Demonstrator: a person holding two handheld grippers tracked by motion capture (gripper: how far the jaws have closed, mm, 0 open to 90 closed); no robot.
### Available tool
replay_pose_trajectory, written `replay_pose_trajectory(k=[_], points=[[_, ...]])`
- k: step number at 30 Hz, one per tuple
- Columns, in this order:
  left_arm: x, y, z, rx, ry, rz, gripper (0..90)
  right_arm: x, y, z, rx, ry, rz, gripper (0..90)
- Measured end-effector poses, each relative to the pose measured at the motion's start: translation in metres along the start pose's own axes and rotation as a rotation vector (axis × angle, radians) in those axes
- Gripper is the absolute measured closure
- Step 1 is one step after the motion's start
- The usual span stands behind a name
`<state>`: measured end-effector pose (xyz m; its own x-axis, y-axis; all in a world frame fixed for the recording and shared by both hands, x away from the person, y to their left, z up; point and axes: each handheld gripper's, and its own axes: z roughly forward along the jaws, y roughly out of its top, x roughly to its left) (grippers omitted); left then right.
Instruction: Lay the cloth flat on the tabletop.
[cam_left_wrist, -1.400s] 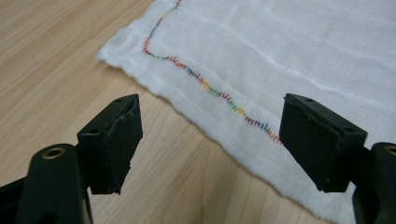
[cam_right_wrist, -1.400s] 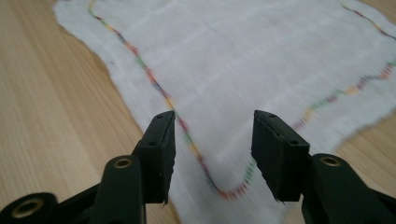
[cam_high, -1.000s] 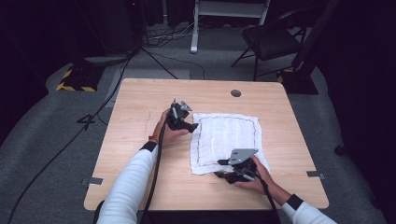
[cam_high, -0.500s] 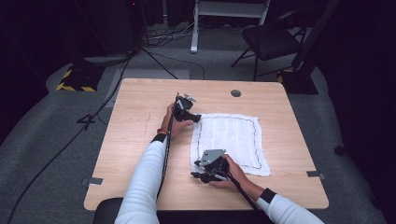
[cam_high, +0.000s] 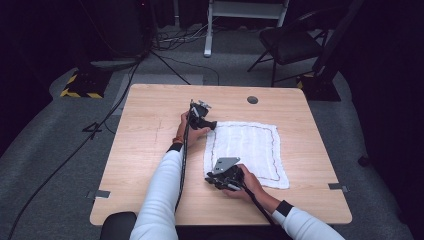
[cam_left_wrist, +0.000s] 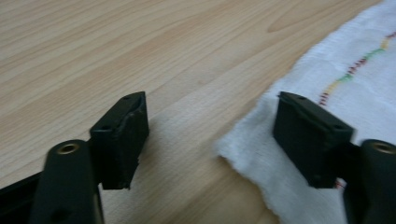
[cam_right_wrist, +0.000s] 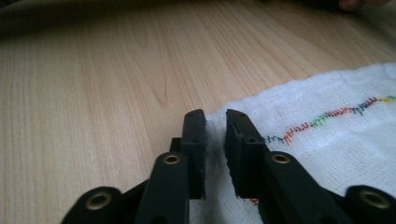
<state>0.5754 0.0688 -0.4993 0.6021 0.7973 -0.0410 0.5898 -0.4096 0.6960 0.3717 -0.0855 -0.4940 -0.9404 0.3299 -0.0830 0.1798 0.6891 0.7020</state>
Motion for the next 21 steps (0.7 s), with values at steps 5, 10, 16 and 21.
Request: replay_pose_trajectory(k=[5,10,16,21], points=[[-0.004,-0.002,-0.007,0.009,-0.035,0.038,49.9,0.001,0.0,0.0,0.0,-0.017,-0.008,84.3],[0.002,-0.006,-0.012,0.019,-0.096,0.036,76.9,0.002,0.001,0.001,0.0,-0.018,-0.011,85.6],[0.012,-0.01,-0.02,0.033,-0.087,0.045,84.6,0.006,0.006,0.006,-0.002,-0.022,-0.024,86.0],[0.023,-0.014,-0.03,0.045,-0.062,0.057,85.8,0.008,0.012,0.01,-0.005,-0.017,-0.029,86.2]])
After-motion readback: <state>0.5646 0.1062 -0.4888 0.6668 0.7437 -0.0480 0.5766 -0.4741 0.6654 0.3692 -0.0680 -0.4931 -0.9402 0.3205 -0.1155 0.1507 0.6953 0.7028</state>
